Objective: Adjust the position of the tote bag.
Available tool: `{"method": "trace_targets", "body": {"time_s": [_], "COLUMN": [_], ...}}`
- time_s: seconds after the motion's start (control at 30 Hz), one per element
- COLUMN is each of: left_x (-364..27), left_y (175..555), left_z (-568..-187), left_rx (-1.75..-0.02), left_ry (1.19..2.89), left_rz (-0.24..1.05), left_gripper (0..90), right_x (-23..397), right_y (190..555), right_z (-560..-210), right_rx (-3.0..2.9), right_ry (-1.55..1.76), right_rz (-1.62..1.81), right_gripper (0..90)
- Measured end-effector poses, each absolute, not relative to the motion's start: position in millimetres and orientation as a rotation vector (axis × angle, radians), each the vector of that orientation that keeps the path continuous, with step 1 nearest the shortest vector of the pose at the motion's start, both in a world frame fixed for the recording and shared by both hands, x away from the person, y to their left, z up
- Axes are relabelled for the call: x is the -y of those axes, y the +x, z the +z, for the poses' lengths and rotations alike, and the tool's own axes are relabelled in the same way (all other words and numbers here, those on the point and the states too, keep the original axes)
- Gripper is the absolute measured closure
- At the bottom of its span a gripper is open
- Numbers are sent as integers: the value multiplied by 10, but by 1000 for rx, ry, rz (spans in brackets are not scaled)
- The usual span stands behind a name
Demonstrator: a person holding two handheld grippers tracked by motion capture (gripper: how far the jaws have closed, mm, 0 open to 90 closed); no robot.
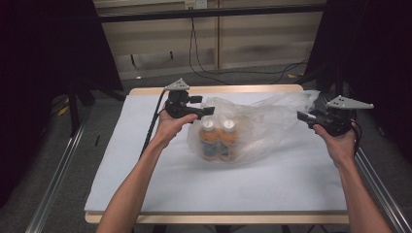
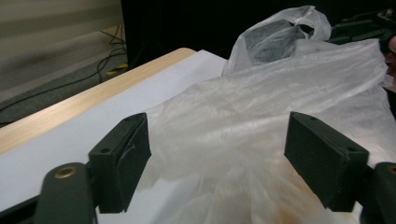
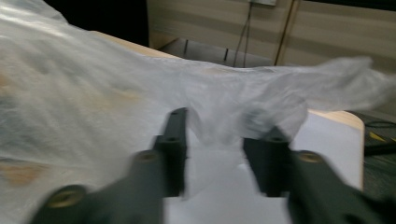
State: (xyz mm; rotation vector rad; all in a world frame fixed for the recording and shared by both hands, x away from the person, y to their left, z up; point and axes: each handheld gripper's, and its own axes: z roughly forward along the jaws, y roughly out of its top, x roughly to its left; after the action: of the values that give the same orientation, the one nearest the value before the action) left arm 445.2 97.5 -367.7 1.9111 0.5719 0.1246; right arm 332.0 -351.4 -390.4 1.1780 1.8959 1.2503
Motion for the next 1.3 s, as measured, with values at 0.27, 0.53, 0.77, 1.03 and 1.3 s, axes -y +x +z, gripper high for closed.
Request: {"method": "trace_targets", "body": {"time_s": [0.27, 0.53, 0.77, 1.03, 1.3], "left_x": [-798, -776, -928, -1243, -1421], "left_y": [4555, 4519, 4469, 4410, 4288], "left_z": [-3740, -3759, -3609, -3479, -3309], "left_rx": [-560, -513, -507, -521, -496], "left_ry": [1976, 2014, 1957, 1885, 1811], "left_rz": [68, 58, 113, 116, 140], "left_gripper": [328, 891, 900, 897, 899], "right_x": [3427, 3373, 3343, 3280, 3199], "right_y": [3331, 3360, 3377, 3362, 3340], "right_z": [-3831, -3816, -3743, -3579, -3385], "right_rx": [-1929, -1934, -1941, -1930, -1936], "right_ry": [1133, 1146, 1131, 1116, 1054], "right_rz": [1294, 1299, 1309, 1383, 1438], "right_gripper": [900, 900, 900, 900, 900]}}
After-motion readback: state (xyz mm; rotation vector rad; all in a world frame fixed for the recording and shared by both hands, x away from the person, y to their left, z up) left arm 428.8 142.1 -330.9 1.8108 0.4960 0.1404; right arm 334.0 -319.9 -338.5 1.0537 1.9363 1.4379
